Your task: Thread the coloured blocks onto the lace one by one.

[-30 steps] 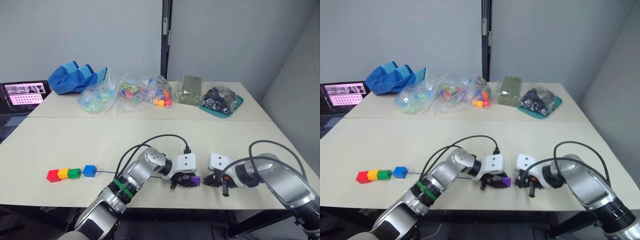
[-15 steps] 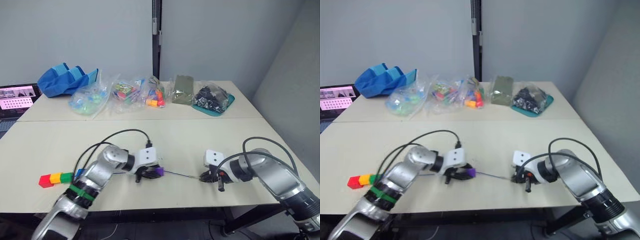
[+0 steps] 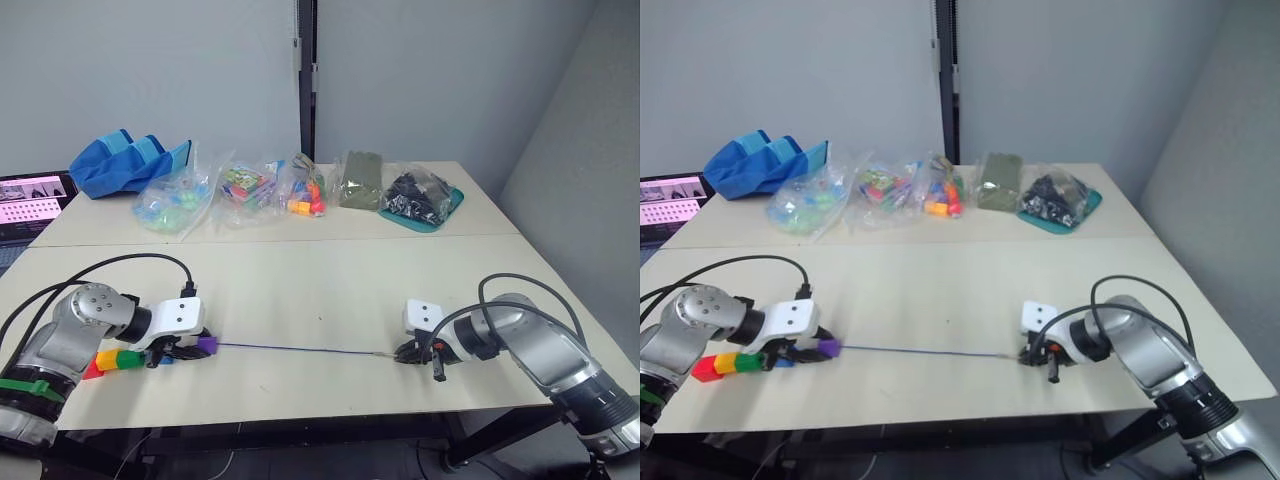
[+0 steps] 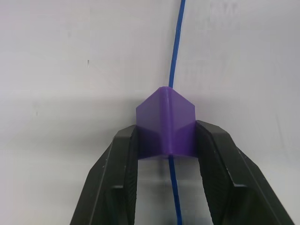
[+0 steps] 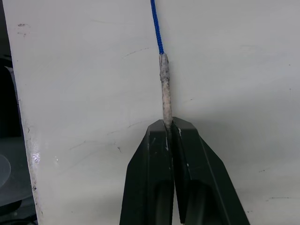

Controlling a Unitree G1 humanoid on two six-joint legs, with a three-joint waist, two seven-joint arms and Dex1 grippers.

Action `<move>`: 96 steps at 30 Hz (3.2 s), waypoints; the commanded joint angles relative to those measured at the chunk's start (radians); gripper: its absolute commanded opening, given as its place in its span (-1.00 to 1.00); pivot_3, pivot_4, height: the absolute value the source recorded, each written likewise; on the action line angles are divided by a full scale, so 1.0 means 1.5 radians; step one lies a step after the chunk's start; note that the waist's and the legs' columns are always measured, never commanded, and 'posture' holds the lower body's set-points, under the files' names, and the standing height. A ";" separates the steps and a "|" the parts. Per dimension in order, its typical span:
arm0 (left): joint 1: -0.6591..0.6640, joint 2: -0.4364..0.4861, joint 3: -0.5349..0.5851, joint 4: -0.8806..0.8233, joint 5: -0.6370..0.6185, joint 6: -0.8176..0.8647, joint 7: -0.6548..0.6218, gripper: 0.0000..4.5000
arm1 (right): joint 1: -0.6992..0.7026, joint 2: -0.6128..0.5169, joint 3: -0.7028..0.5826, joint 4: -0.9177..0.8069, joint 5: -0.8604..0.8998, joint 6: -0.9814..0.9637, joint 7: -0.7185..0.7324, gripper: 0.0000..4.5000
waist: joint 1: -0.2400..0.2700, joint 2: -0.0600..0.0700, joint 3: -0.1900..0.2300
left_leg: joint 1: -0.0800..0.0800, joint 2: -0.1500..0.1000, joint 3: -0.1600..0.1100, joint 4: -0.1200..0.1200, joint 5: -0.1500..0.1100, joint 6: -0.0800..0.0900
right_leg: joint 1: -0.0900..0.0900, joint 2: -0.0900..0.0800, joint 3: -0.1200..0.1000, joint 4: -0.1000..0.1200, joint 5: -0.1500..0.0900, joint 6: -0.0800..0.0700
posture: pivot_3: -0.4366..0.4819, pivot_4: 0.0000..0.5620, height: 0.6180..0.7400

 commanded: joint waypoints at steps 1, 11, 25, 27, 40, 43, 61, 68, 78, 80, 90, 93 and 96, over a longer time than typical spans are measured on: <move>0.012 0.020 -0.036 0.064 0.061 -0.001 -0.028 -0.43 | -0.010 0.007 -0.002 -0.003 -0.004 -0.004 0.001 -1.00 | 0.000 0.000 0.000 | 0.000 0.000 0.000 0.000 0.000 0.000 | 0.000 0.000 0.000 0.001 0.000 0.000 | -0.05 -0.47 0.62; -0.107 0.042 -0.064 -0.017 0.112 0.159 -0.112 0.88 | 0.013 0.001 -0.015 -0.020 -0.001 0.006 -0.008 -1.00 | 0.004 -0.001 0.000 | 0.000 0.000 0.000 0.000 0.000 0.000 | -0.001 0.000 0.000 0.003 -0.003 0.000 | -0.05 -0.47 0.62; -0.169 -0.040 -0.129 -0.077 0.197 0.339 -0.094 0.88 | 0.028 0.011 -0.025 -0.035 0.000 0.022 -0.033 -1.00 | 0.011 -0.003 0.001 | -0.001 0.000 0.000 0.002 0.000 0.001 | 0.000 0.000 0.000 0.003 -0.003 0.000 | -0.05 -0.47 0.62; -0.173 -0.054 -0.127 -0.080 0.199 0.349 -0.089 0.88 | 0.027 0.011 -0.025 -0.035 0.000 0.023 -0.034 -1.00 | 0.015 -0.003 0.001 | -0.001 0.000 0.000 0.002 0.000 0.001 | 0.000 0.000 0.000 0.003 -0.003 0.000 | -0.05 -0.47 0.62; -0.185 -0.048 -0.176 -0.165 0.257 0.428 -0.127 0.88 | 0.030 0.021 -0.023 -0.035 -0.001 0.022 -0.047 -1.00 | 0.023 -0.003 0.001 | -0.001 0.000 0.000 0.002 0.000 0.001 | 0.000 0.000 0.000 0.003 -0.002 0.000 | -0.05 -0.47 0.62; -0.177 -0.049 -0.185 -0.184 0.277 0.460 -0.120 0.88 | 0.021 0.021 -0.020 -0.022 -0.003 0.014 -0.040 -1.00 | 0.023 -0.003 0.001 | -0.001 0.000 0.000 0.002 -0.001 0.001 | 0.000 0.000 0.000 0.003 -0.002 0.000 | -0.05 -0.47 0.62; -0.178 -0.086 -0.201 -0.191 0.300 0.469 -0.089 -0.35 | 0.000 0.034 -0.012 -0.002 -0.015 -0.001 -0.025 -1.00 | 0.027 -0.002 0.001 | 0.000 0.000 0.000 0.002 -0.001 0.001 | 0.000 0.000 0.000 0.003 -0.002 0.000 | -0.05 -0.47 0.62; -0.178 -0.072 -0.212 -0.183 0.318 0.441 -0.100 -0.44 | 0.010 0.029 -0.018 -0.011 -0.013 0.005 -0.028 -1.00 | 0.027 -0.001 0.000 | 0.000 0.000 0.000 0.002 -0.001 0.001 | 0.001 0.000 0.000 0.003 -0.002 0.000 | -0.05 -0.47 0.62; -0.194 -0.012 -0.203 -0.164 0.317 0.348 -0.141 -0.44 | 0.023 -0.020 -0.048 0.018 -0.013 -0.012 -0.019 -1.00 | 0.025 -0.002 0.001 | -0.001 0.000 0.000 0.002 -0.001 0.001 | 0.000 0.000 0.000 0.003 -0.002 0.000 | -0.05 -0.47 0.62; -0.192 0.006 -0.203 -0.152 0.317 0.325 -0.151 -0.44 | 0.026 -0.037 -0.053 0.037 -0.017 -0.025 -0.016 -1.00 | 0.024 -0.002 0.001 | -0.001 0.000 0.000 0.002 -0.001 0.001 | 0.000 0.000 0.000 0.003 -0.002 0.000 | -0.05 -0.47 0.62; -0.171 0.052 -0.210 -0.170 0.296 0.321 -0.164 -0.44 | 0.048 -0.088 -0.086 0.088 -0.020 -0.050 -0.014 -1.00 | 0.026 -0.003 0.002 | -0.001 0.000 0.000 0.002 -0.001 0.001 | 0.000 0.000 0.000 0.002 -0.002 0.000 | -0.05 -0.47 0.62; -0.171 0.051 -0.208 -0.170 0.296 0.314 -0.164 -0.44 | 0.052 -0.091 -0.089 0.091 -0.019 -0.055 -0.012 -1.00 | 0.026 -0.003 0.002 | -0.001 0.000 0.000 0.002 -0.001 0.001 | 0.000 0.000 0.000 0.002 -0.002 0.000 | -0.05 -0.47 0.62; -0.172 0.047 -0.202 -0.168 0.297 0.305 -0.164 -0.44 | 0.054 -0.086 -0.086 0.090 -0.017 -0.059 -0.009 -1.00 | 0.026 -0.003 0.002 | -0.001 0.000 0.000 0.002 -0.001 0.001 | 0.000 0.000 0.000 0.002 -0.002 0.000 | -0.05 -0.47 0.62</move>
